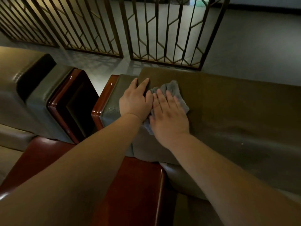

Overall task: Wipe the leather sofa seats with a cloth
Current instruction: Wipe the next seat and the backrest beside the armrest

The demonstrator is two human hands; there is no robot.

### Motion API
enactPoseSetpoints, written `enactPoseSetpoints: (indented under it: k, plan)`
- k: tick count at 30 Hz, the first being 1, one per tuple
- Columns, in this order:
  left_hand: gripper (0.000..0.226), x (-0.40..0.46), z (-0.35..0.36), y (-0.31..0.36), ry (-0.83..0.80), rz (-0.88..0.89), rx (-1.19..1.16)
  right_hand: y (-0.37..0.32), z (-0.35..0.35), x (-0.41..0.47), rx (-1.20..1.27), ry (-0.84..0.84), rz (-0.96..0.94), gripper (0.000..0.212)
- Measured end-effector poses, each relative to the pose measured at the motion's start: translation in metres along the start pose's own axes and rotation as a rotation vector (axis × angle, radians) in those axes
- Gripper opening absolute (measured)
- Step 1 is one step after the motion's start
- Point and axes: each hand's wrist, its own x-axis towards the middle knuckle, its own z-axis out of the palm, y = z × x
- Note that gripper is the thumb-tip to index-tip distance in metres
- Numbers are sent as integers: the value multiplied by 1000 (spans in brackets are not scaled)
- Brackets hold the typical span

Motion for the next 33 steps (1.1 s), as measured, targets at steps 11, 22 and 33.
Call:
enactPoseSetpoints:
  k: [11,22,33]
  plan:
    - [56,0,0,-1,-57,71,102,169,8,-82,17,137,579,80]
    - [60,-6,0,12,-48,59,233,138,56,-99,-190,168,-82,82]
    - [72,-133,70,218,-192,840,313,287,72,-220,16,304,684,75]
